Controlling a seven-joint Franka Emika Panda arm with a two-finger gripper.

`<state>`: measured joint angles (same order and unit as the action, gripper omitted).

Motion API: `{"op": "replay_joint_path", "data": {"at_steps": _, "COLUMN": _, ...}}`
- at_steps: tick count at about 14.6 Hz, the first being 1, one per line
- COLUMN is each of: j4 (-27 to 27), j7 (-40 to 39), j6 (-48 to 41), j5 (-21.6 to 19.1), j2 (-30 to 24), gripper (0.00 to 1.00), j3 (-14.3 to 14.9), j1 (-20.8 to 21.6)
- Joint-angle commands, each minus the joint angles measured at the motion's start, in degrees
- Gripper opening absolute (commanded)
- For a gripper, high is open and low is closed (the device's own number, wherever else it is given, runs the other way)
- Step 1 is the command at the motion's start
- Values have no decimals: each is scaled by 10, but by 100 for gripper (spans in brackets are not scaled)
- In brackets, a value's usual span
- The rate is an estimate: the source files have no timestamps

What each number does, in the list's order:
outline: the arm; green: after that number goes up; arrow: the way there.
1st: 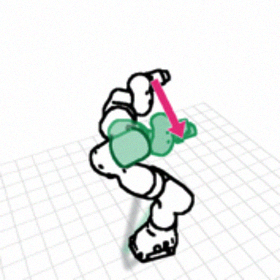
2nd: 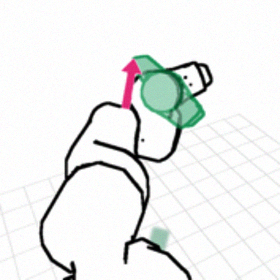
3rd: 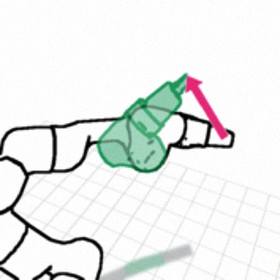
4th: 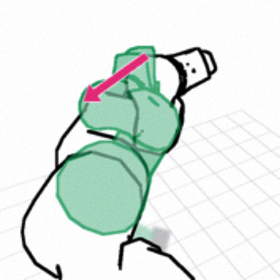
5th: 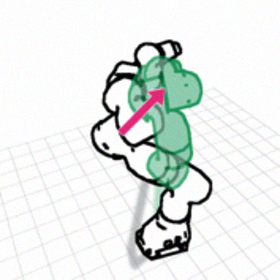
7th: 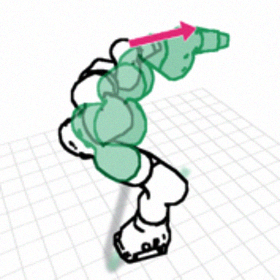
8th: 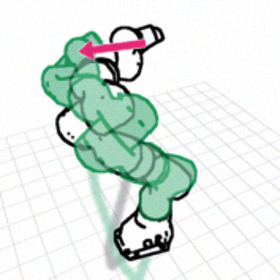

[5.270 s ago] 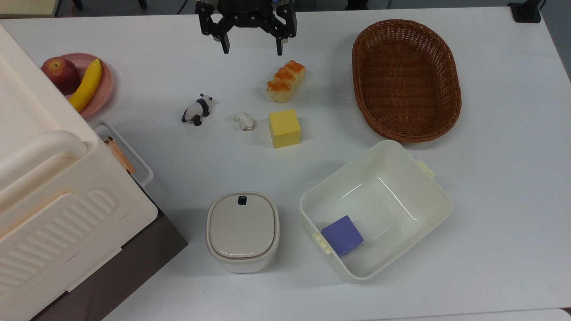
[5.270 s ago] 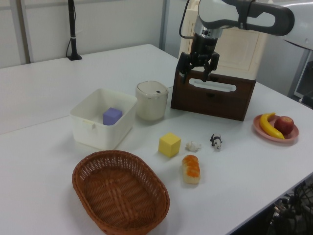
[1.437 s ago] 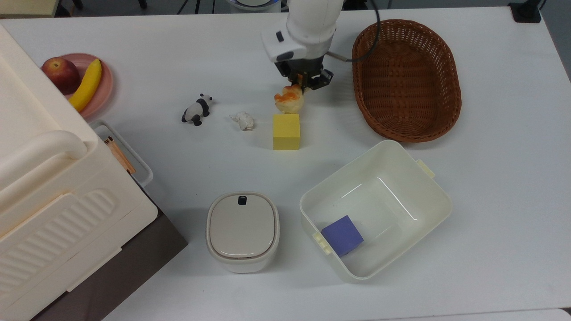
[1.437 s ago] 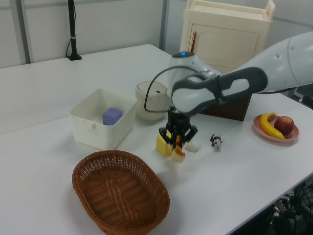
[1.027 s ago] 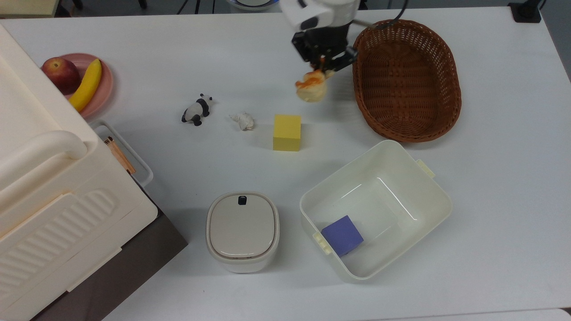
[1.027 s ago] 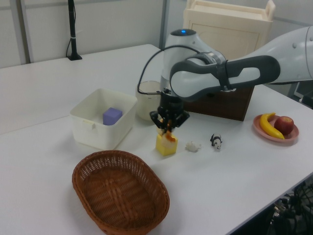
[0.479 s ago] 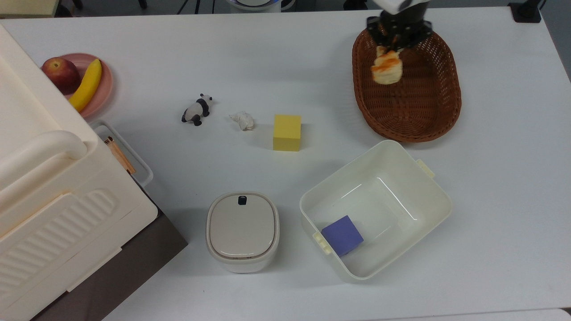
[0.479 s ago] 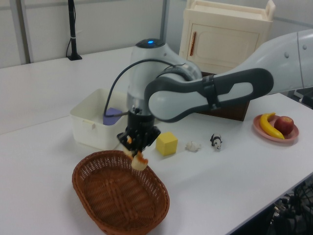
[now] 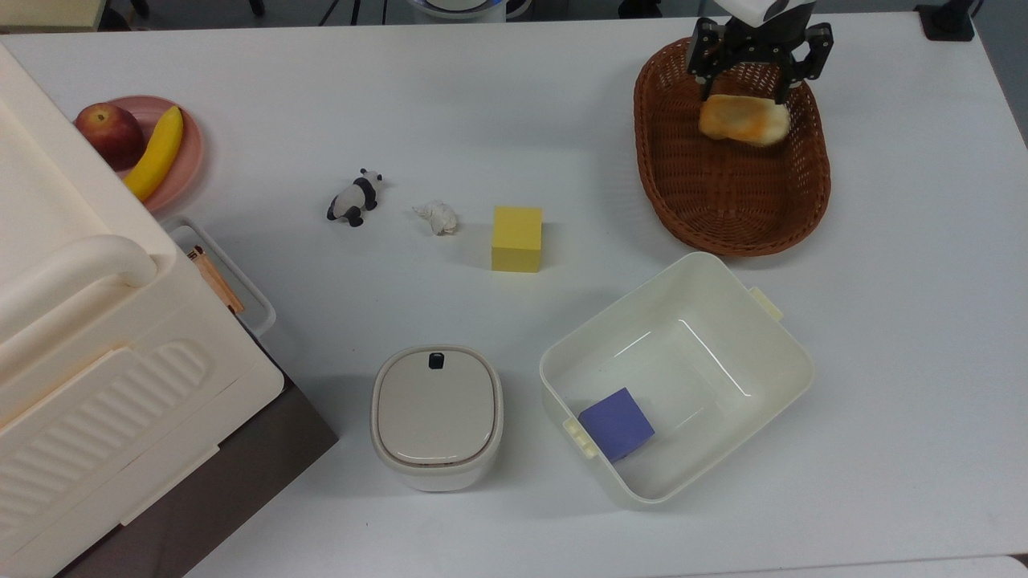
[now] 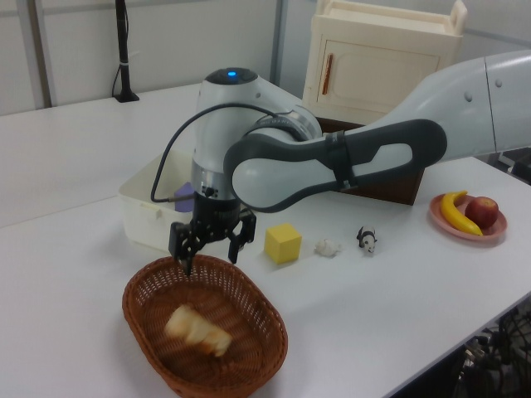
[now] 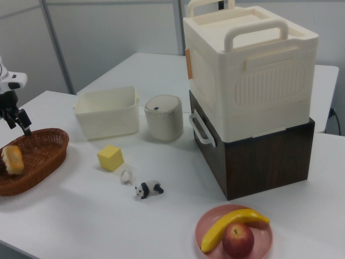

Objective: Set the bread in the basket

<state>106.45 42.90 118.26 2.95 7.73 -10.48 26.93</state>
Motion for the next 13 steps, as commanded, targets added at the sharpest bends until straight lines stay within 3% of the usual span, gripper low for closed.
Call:
{"op": "replay_joint_path", "data": {"at_steps": 1, "j4": -3, "j7": -19, "j6": -60, "j5": 21, "j2": -40, "gripper": 100, "j3": 1, "j1": -38}}
{"op": "replay_joint_path", "data": {"at_steps": 4, "j4": -4, "j7": -165, "j6": -119, "j5": 20, "j2": -80, "gripper": 100, "j3": 4, "j1": -106}}
{"op": "replay_joint_path", "data": {"at_steps": 6, "j4": -26, "j7": -281, "j6": -166, "j5": 14, "j2": -90, "gripper": 100, "j3": 21, "j1": -152}}
{"op": "replay_joint_path", "data": {"at_steps": 7, "j4": -36, "j7": -320, "j6": -191, "j5": 14, "j2": -90, "gripper": 100, "j3": 37, "j1": -158}}
{"op": "replay_joint_path", "data": {"at_steps": 9, "j4": -62, "j7": -406, "j6": -228, "j5": 11, "j2": -92, "gripper": 100, "j3": 96, "j1": -150}}
{"op": "replay_joint_path", "data": {"at_steps": 13, "j4": -120, "j7": -424, "j6": -241, "j5": -36, "j2": -91, "gripper": 100, "j3": 176, "j1": -146}}
